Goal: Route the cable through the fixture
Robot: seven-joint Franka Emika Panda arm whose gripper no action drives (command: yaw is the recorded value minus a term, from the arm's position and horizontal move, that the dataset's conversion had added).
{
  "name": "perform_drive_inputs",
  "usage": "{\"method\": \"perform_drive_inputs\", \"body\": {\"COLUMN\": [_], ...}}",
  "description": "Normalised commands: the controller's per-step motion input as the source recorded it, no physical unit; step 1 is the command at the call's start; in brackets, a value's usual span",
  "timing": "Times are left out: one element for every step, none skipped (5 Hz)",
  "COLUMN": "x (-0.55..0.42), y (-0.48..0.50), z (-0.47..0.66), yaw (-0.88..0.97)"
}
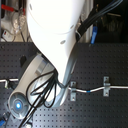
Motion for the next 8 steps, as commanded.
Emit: {"method": "perform_drive_inputs", "body": {"x": [-0.081,-0.141,-0.174,-0.215,-0.253,-0.092,-0.248,-0.047], "y": [0.343,0.314,0.256,0.179,0.123,0.089,0.077,0.062], "z": [0.34,0.17,0.08,0.03,0.06,0.00,0.00,0.00], "yaw": [0.00,0.00,0.05,0.09,0.08,0.10,0.09,0.04]}}
